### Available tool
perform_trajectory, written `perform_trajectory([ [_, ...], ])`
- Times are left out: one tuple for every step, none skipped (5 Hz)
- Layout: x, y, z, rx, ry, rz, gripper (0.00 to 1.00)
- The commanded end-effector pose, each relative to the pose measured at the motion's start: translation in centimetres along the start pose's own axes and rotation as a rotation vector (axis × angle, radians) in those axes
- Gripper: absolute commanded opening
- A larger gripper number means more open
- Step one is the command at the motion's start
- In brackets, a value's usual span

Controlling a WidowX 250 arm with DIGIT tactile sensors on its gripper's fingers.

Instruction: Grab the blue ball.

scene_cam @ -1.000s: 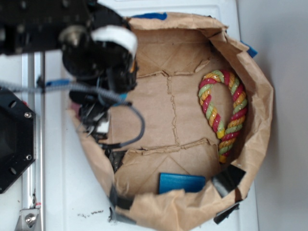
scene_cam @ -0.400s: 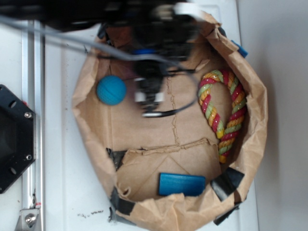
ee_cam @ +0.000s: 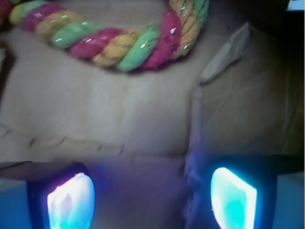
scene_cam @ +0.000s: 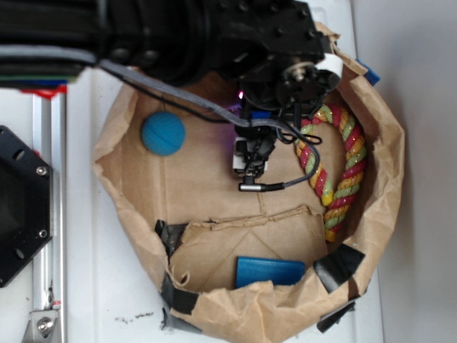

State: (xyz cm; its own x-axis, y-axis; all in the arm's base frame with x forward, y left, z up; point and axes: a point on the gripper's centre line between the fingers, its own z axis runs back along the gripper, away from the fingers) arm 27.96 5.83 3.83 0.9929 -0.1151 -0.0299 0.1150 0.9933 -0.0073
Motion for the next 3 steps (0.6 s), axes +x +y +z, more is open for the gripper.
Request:
perform_trajectory([
  [-0.6, -1.5, 3.7, -0.068, -0.066, -0.089, 1.00],
  [-0.8, -0.9, 5.8, -0.125, -0.091, -0.072, 1.00],
  [-2.3, -0.8, 6.6, -0.161, -0.075, -0.102, 1.00],
])
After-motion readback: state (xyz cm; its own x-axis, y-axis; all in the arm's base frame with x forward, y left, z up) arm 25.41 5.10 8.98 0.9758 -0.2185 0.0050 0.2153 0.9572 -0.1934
